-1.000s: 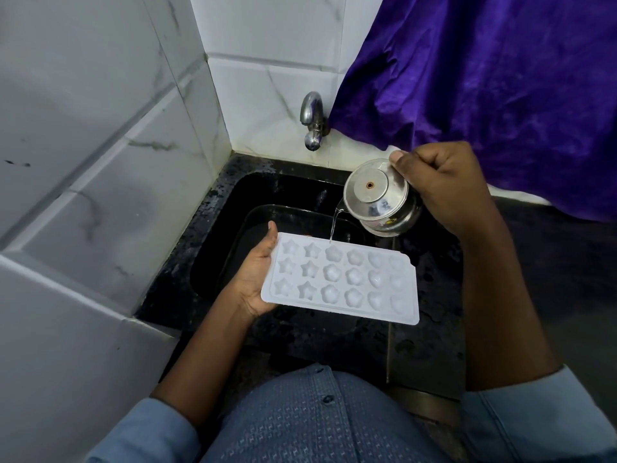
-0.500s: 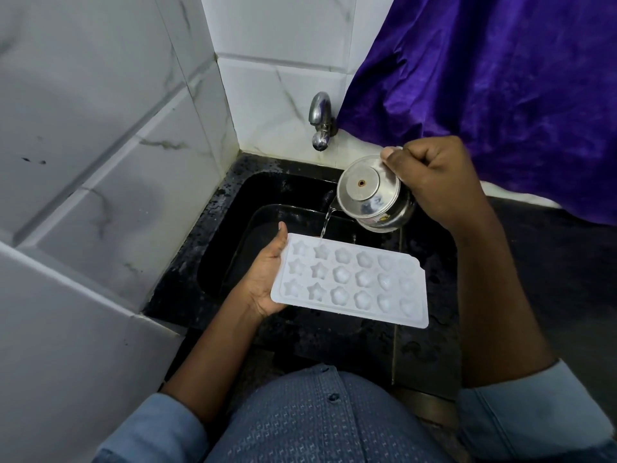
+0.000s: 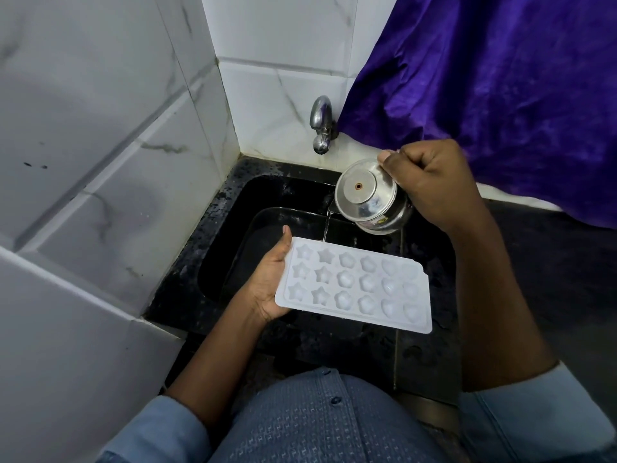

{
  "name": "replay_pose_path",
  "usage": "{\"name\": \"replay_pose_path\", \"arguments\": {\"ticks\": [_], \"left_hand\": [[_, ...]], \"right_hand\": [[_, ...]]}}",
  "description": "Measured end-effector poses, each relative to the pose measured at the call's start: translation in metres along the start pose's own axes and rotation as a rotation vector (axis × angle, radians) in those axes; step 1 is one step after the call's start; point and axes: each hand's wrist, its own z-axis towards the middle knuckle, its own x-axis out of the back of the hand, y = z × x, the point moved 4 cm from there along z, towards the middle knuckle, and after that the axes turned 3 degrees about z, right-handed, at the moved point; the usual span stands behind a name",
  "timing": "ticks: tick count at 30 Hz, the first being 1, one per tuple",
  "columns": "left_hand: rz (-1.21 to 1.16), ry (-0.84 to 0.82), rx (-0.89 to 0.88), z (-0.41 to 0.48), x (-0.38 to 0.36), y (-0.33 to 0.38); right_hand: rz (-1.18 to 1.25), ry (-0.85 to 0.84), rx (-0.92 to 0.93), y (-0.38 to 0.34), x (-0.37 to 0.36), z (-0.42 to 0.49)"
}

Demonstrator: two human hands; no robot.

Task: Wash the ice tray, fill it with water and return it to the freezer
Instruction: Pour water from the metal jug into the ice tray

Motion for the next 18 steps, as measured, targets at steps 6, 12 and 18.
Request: {"name": "replay_pose_path", "arguments": {"ticks": [6,12,18], "left_hand": [[-0.011,0.009,0.003,0.001,-0.002,0.001],[-0.01,0.039,0.0,0.001,-0.003,0.003],[-0.003,0.064,-0.002,0.001,-0.003,0.003]], "right_hand": [[-0.004,-0.019,0.004,-0.001,-0.012,0.005],[-0.025,-0.017,0.017,0.002,-0.018,0.009],[-0.033,-0.007,0.028,0.001,-0.021,0.013]]}}
